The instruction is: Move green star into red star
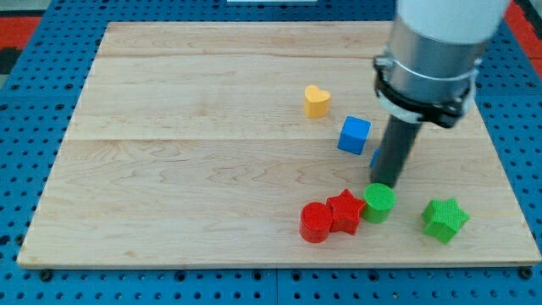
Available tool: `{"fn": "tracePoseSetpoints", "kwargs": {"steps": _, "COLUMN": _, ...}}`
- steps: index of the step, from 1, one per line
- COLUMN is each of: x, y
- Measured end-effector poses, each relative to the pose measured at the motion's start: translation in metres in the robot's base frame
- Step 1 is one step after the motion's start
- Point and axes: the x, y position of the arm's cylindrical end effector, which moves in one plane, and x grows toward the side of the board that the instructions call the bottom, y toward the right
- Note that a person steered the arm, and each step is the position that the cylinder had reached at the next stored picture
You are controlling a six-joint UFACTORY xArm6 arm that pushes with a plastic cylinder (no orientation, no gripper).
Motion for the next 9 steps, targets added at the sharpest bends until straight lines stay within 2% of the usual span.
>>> {"fn": "tracePoseSetpoints", "kwargs": {"steps": 1, "x": -0.004, "y": -0.033}}
{"fn": "tracePoseSetpoints", "kwargs": {"steps": 3, "x": 0.021, "y": -0.044}}
{"fn": "tracePoseSetpoints", "kwargs": {"steps": 4, "x": 0.006, "y": -0.09}}
{"fn": "tracePoseSetpoints", "kwargs": {"steps": 5, "x": -0.014, "y": -0.166}}
{"fn": "tracePoseSetpoints", "kwargs": {"steps": 6, "x": 0.03, "y": -0.236}}
{"fn": "tracePoseSetpoints", "kwargs": {"steps": 7, "x": 0.096, "y": -0.22}}
{"fn": "tracePoseSetpoints", "kwargs": {"steps": 8, "x": 0.097, "y": -0.177}}
{"fn": "tracePoseSetpoints", "kwargs": {"steps": 9, "x": 0.094, "y": -0.102}}
